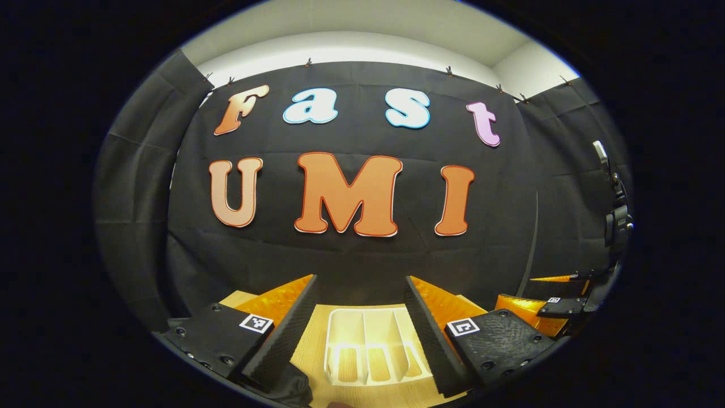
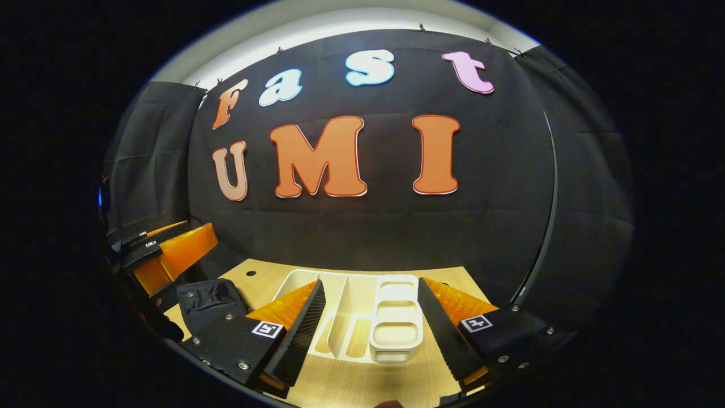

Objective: Open the schoolbag, grab two books from the bookshelf and put them into the schoolbag.

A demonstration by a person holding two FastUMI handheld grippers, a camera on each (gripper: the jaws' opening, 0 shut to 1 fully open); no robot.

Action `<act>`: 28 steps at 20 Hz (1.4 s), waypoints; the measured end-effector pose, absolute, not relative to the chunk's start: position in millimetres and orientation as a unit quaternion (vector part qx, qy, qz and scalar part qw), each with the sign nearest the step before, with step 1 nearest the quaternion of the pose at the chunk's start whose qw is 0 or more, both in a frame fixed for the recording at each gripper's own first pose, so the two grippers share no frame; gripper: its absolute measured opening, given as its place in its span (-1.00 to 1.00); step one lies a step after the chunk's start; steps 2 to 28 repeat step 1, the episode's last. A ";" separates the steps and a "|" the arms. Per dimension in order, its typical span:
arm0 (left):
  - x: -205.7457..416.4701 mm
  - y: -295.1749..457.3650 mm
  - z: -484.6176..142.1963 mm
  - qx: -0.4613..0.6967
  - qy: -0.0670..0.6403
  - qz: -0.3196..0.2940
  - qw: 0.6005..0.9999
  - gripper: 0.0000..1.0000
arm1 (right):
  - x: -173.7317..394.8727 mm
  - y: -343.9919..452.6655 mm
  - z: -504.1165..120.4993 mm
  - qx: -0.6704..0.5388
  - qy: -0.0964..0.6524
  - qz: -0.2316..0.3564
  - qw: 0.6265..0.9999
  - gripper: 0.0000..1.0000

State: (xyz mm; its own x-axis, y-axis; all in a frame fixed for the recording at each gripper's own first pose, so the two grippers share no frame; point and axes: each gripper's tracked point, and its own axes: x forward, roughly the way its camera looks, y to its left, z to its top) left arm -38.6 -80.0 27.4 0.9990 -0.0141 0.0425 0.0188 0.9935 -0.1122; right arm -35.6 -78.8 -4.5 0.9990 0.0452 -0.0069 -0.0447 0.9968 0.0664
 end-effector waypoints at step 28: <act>-39.9 -81.2 30.1 -0.053 -0.023 -0.008 0.998 0.92 | -35.2 -75.8 -5.3 0.028 0.003 0.026 0.999 0.95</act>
